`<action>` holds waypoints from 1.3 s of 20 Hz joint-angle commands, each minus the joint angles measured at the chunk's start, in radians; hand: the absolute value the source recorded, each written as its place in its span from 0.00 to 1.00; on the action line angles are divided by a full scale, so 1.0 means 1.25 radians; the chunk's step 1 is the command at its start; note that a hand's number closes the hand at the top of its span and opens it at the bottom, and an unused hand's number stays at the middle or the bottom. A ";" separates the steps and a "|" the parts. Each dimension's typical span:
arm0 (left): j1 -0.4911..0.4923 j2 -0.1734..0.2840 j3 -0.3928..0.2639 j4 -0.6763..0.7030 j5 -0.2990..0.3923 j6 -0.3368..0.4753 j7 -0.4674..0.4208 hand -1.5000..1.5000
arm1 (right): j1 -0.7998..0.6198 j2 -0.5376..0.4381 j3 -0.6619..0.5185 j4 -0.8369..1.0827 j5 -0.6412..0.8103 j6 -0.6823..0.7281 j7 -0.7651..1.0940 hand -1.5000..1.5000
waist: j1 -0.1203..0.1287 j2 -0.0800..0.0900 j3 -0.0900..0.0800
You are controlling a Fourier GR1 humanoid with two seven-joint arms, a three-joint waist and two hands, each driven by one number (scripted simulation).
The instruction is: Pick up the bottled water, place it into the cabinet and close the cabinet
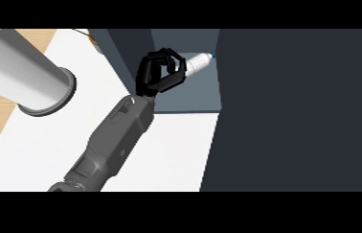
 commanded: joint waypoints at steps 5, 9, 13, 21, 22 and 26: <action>0.235 0.001 -0.076 -0.316 0.020 -0.023 0.078 1.00 | 0.036 -0.043 0.005 -0.092 0.056 -0.021 0.044 0.00 | 0.033 -0.011 0.000; 0.348 0.021 -0.108 -0.486 0.023 0.005 0.124 1.00 | 0.016 -0.061 0.003 -0.116 0.054 -0.014 0.063 0.00 | 0.032 -0.008 0.000; 0.527 0.073 -0.163 -0.695 0.026 -0.017 0.160 1.00 | 0.008 -0.083 -0.030 -0.103 0.017 0.013 0.060 0.00 | 0.035 -0.006 0.000; 0.775 0.166 -0.210 -0.949 0.030 -0.032 0.167 1.00 | -0.077 -0.110 0.071 -0.129 -0.024 0.110 0.149 1.00 | 0.041 -0.003 -0.001; 0.787 0.159 -0.214 -0.974 0.019 -0.006 0.168 1.00 | -0.104 -0.087 0.093 -0.107 -0.026 0.119 0.150 1.00 | 0.037 -0.001 -0.001; 0.888 0.197 -0.234 -1.071 0.012 -0.005 0.169 1.00 | -0.155 -0.056 0.120 -0.131 -0.026 0.126 0.210 1.00 | 0.035 0.000 -0.001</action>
